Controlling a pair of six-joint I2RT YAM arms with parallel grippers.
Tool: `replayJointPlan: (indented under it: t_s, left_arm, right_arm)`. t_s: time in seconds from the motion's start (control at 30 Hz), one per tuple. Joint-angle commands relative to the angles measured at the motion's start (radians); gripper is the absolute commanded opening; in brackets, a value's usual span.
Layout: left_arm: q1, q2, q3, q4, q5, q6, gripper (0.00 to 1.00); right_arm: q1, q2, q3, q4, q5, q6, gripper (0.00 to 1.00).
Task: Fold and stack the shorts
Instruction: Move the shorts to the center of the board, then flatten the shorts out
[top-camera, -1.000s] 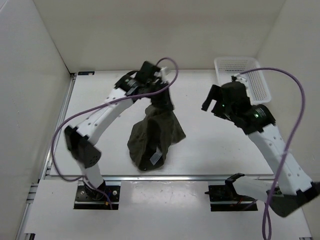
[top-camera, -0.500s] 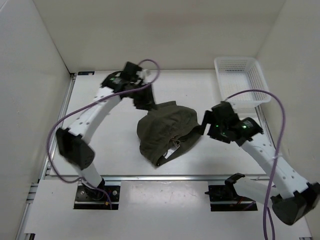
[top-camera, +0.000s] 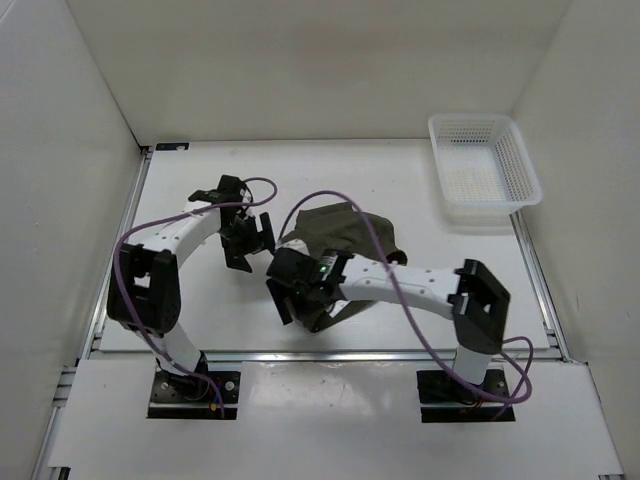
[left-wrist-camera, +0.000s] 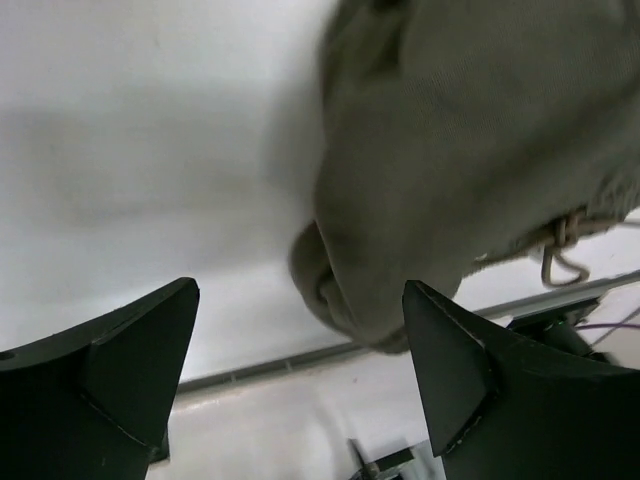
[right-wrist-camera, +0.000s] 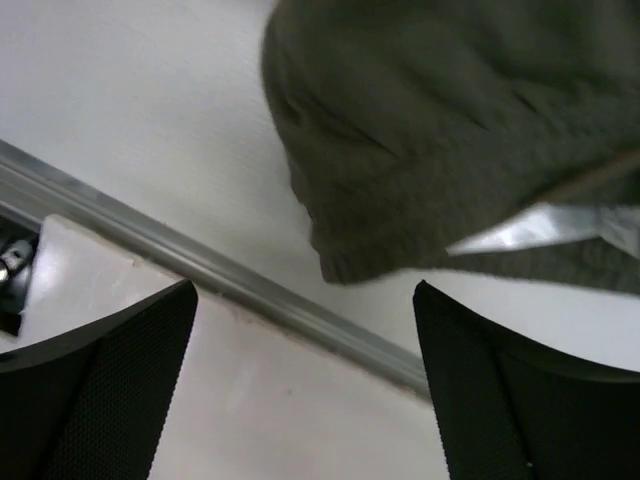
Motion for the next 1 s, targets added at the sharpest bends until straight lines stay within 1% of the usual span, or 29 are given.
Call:
replayJointPlan:
  t_s: [0.0, 0.03, 0.07, 0.17, 0.2, 0.23, 0.27, 0.3, 0.33, 0.37, 0.4, 0.47, 0.53, 0.63, 0.67, 0.7, 0.73, 0.77, 0.8, 0.83, 0.87, 0.9, 0.97]
  left_arm:
    - [0.03, 0.044, 0.046, 0.085, 0.128, 0.056, 0.94]
    - [0.043, 0.107, 0.073, 0.085, 0.158, 0.065, 0.9]
    - [0.044, 0.132, 0.086, 0.085, 0.169, 0.065, 0.86]
    - [0.033, 0.195, 0.133, 0.085, 0.169, 0.075, 0.81]
    - [0.033, 0.206, 0.144, 0.085, 0.182, 0.075, 0.75]
    - [0.024, 0.224, 0.156, 0.085, 0.182, 0.075, 0.72]
    - [0.013, 0.224, 0.181, 0.085, 0.182, 0.075, 0.68]
    - [0.013, 0.239, 0.192, 0.085, 0.182, 0.075, 0.61]
    - [0.002, 0.239, 0.204, 0.085, 0.182, 0.075, 0.39]
    - [0.002, 0.264, 0.228, 0.085, 0.194, 0.075, 0.23]
    - [-0.007, 0.264, 0.238, 0.085, 0.205, 0.075, 0.1]
    - [-0.007, 0.273, 0.254, 0.085, 0.214, 0.075, 0.1]
    - [0.002, 0.26, 0.296, 0.063, 0.214, 0.075, 0.1]
    - [0.022, 0.22, 0.392, 0.02, 0.177, 0.062, 0.1]
    - [0.022, 0.21, 0.422, 0.005, 0.168, 0.053, 0.1]
    - [0.031, 0.201, 0.49, -0.007, 0.168, 0.053, 0.1]
    - [0.031, 0.192, 0.532, -0.029, 0.177, 0.053, 0.1]
    - [0.042, 0.192, 0.579, -0.045, 0.177, 0.053, 0.1]
    - [0.042, 0.201, 0.635, -0.067, 0.177, 0.053, 0.1]
    - [0.042, 0.21, 0.764, -0.093, 0.177, 0.053, 0.1]
    - [0.042, 0.222, 0.837, -0.122, 0.177, 0.053, 0.1]
    - [0.051, 0.247, 0.989, -0.191, 0.168, 0.053, 0.1]
    - [0.06, 0.256, 1.125, -0.254, 0.168, 0.053, 0.1]
  right_arm:
    - [0.028, 0.085, 0.054, 0.014, 0.059, -0.088, 0.91]
    - [0.028, 0.122, 0.064, 0.023, 0.059, -0.088, 0.85]
    - [0.028, 0.136, 0.055, 0.032, 0.069, -0.088, 0.81]
    - [0.028, 0.183, 0.021, 0.054, 0.083, -0.073, 0.71]
    - [0.028, 0.193, 0.021, 0.054, 0.1, -0.06, 0.67]
    - [0.028, 0.211, 0.01, 0.054, 0.13, -0.048, 0.63]
    - [0.028, 0.211, 0.01, 0.045, 0.149, -0.039, 0.49]
    - [0.019, 0.222, 0.01, 0.035, 0.166, -0.039, 0.38]
    - [0.019, 0.222, 0.01, 0.022, 0.178, -0.027, 0.28]
    - [0.007, 0.222, 0.001, 0.012, 0.19, -0.011, 0.18]
    - [0.007, 0.192, 0.001, 0.0, 0.225, -0.011, 0.0]
    - [-0.025, 0.142, -0.019, -0.026, 0.265, 0.007, 0.0]
    - [-0.056, 0.041, -0.039, -0.037, 0.304, 0.007, 0.0]
    - [-0.152, -0.104, -0.039, -0.072, 0.333, -0.062, 0.0]
    - [-0.213, -0.137, -0.039, -0.072, 0.344, -0.127, 0.0]
    - [-0.246, -0.187, -0.001, -0.072, 0.344, -0.164, 0.0]
    - [-0.314, -0.206, 0.027, -0.072, 0.344, -0.204, 0.0]
    - [-0.347, -0.218, 0.056, -0.057, 0.344, -0.305, 0.0]
    - [-0.376, -0.227, 0.091, -0.057, 0.344, -0.347, 0.0]
    - [-0.439, -0.228, 0.175, -0.057, 0.344, -0.384, 0.0]
    - [-0.467, -0.228, 0.221, -0.057, 0.344, -0.417, 0.0]
    - [-0.49, -0.228, 0.266, -0.057, 0.33, -0.465, 0.0]
    - [-0.531, -0.228, 0.387, -0.066, 0.33, -0.494, 0.0]
